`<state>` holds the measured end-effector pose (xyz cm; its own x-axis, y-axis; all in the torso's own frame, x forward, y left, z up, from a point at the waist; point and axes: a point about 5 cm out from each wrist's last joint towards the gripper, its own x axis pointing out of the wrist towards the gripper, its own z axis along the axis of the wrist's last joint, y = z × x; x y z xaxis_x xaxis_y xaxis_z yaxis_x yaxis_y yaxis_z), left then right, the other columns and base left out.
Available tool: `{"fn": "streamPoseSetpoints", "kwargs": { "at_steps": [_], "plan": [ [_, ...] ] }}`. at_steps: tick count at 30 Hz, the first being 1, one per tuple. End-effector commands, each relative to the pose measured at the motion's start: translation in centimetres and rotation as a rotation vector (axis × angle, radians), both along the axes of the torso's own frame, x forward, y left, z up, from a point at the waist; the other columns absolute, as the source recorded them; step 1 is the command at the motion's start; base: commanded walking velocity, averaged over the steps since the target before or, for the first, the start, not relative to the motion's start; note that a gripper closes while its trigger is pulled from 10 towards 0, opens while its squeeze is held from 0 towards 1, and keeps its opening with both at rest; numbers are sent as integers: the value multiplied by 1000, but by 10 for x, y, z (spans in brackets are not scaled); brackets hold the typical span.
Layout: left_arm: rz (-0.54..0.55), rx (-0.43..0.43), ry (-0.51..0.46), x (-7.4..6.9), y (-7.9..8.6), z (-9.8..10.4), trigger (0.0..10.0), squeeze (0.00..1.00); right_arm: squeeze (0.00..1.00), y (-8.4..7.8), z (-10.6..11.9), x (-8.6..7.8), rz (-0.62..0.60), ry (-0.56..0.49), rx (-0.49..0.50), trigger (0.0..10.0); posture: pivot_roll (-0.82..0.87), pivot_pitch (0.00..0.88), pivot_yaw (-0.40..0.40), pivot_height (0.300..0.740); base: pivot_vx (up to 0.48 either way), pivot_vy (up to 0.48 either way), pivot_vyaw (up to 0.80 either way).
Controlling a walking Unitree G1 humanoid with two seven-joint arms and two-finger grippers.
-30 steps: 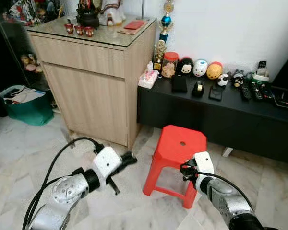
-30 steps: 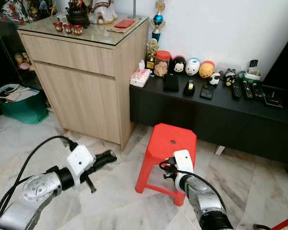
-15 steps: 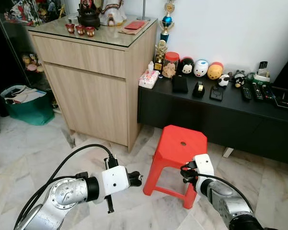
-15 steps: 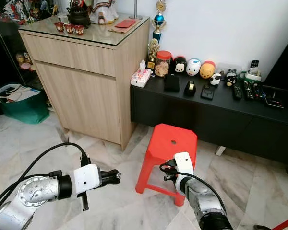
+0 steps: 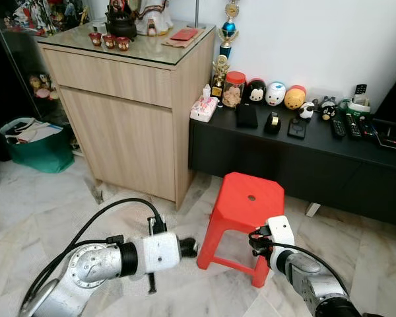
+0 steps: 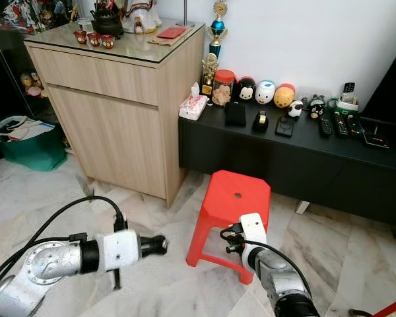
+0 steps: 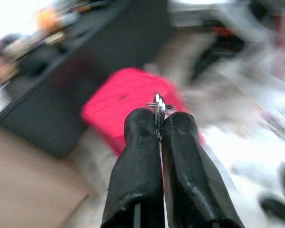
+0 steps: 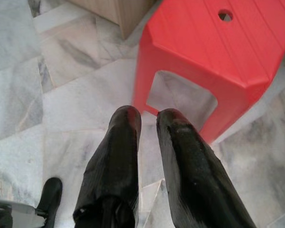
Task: Hang keys on a hook
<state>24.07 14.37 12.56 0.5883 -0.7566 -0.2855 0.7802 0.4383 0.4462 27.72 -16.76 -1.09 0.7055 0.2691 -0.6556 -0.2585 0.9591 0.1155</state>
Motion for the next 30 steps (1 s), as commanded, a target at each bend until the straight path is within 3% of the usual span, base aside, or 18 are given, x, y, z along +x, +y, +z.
{"fn": "streamPoseSetpoints", "kwargs": {
  "at_steps": [1, 4, 8, 15, 17, 18, 21, 24, 27, 30],
  "plan": [
    [200, -65, 52, 10, 22, -13, 10000, 0, 0, -7, -6, -4, -31, 21, -13, 10000, 9, 0, -99, 740, 0, 0, 0],
    [439, -90, 131, 14, 49, -46, 10000, 0, 0, -8, -17, -14, -54, 49, -15, 10000, 10, 0, -99, 740, 0, 0, 0],
    [724, -84, 315, 2, 78, -99, 10000, 0, 0, -6, -34, -32, -67, 109, -20, 10000, 12, 0, -96, 740, 0, 0, 0],
    [1009, -57, 542, -31, 90, -160, 10000, 0, 0, -11, -56, -63, -146, 222, -52, 10000, 3, 0, -90, 740, 0, 0, 0],
    [1067, -27, 597, -41, 87, -175, 10000, 0, 0, -12, -63, -72, -220, 266, -25, 10000, 17, 0, -79, 740, 0, 0, 0],
    [1067, -27, 597, -41, 87, -175, 10000, 0, 0, -12, -63, -72, -220, 266, -25, 10000, 17, 0, -79, 740, 0, 0, 0],
    [1126, -34, 654, -53, 88, -187, 10000, 0, 0, -18, -61, -70, -374, 236, 34, 10000, -13, 0, -56, 740, 0, 0, 0],
    [1154, -35, 691, -60, 87, -194, 10000, 0, 0, -22, -64, -75, -398, 257, 0, 10000, -27, 0, -45, 740, 0, 0, 0],
    [1161, 18, 780, -81, 81, -209, 10000, 0, 0, -26, -75, -97, -453, 325, -39, 10000, -12, 0, -52, 740, 0, 0, 0],
    [1176, 9, 809, -88, 79, -213, 10000, 0, 0, -25, -80, -108, -429, 358, -58, 10000, -11, 0, -52, 740, 0, 0, 0]
  ]
}}
